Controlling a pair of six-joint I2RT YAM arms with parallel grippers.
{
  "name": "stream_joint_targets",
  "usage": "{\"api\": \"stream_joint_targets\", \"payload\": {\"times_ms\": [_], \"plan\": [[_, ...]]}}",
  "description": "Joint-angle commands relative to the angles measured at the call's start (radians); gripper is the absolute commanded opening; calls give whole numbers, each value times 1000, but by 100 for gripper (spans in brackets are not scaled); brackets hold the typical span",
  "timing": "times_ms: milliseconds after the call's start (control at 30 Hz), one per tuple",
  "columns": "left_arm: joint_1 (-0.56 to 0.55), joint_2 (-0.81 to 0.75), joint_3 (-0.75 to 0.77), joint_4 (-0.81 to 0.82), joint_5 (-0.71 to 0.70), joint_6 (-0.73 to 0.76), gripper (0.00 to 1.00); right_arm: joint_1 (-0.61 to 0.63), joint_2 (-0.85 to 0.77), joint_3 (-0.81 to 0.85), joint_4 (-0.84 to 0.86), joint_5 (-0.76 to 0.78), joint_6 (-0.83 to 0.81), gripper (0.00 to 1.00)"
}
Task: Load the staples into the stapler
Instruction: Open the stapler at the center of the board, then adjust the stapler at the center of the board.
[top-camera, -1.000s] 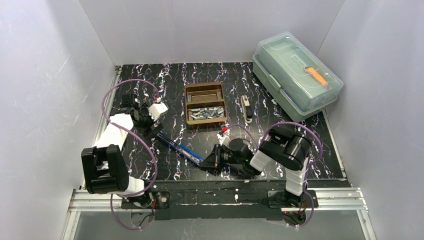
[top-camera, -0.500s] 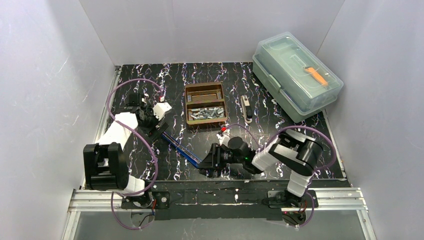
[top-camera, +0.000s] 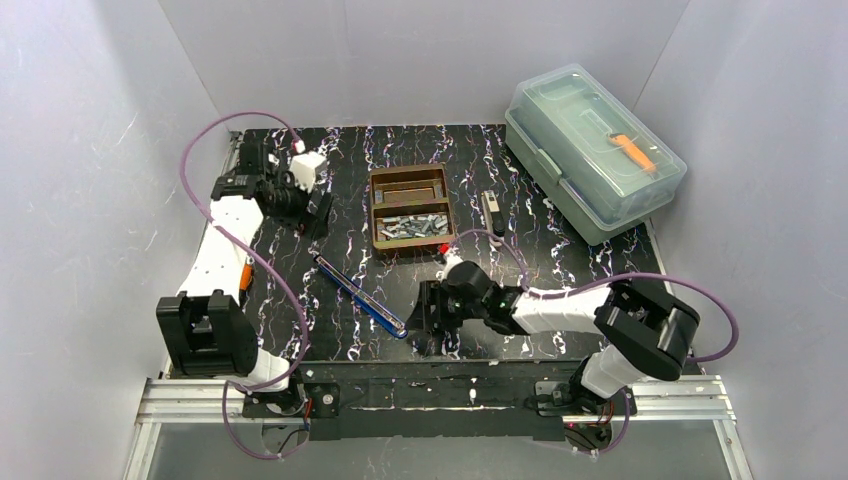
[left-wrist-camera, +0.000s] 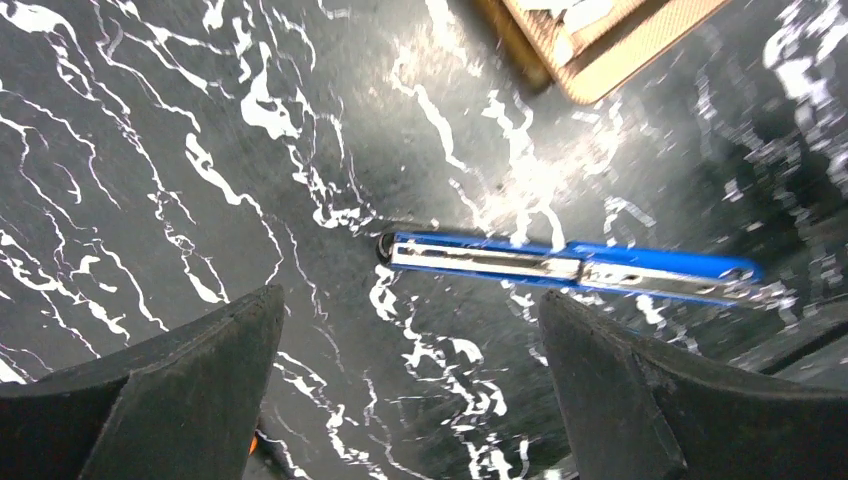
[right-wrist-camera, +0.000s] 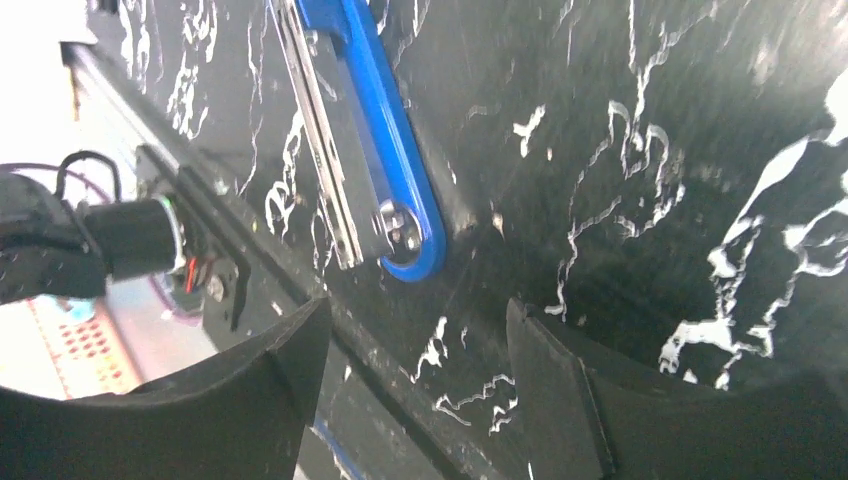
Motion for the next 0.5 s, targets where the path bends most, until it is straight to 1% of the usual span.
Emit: {"api": "stream_joint_targets", "payload": {"times_ms": [0, 100, 233, 367, 467], "plan": [[3, -25, 102, -121, 100, -218, 98, 14, -23, 187, -291, 169, -157, 72], [2, -37, 107, -121, 98, -229, 98, 12, -10, 312, -433, 271, -223, 70], [1, -8, 91, -119, 71, -236, 98, 2, -1, 455, -564, 361, -296, 69], [1, 3, 100, -133, 93, -270, 98, -12, 10, 540, -604, 351, -345, 67], [3, -3, 145, -172, 114, -304, 98, 19, 60, 580, -633, 342, -411, 67]]}}
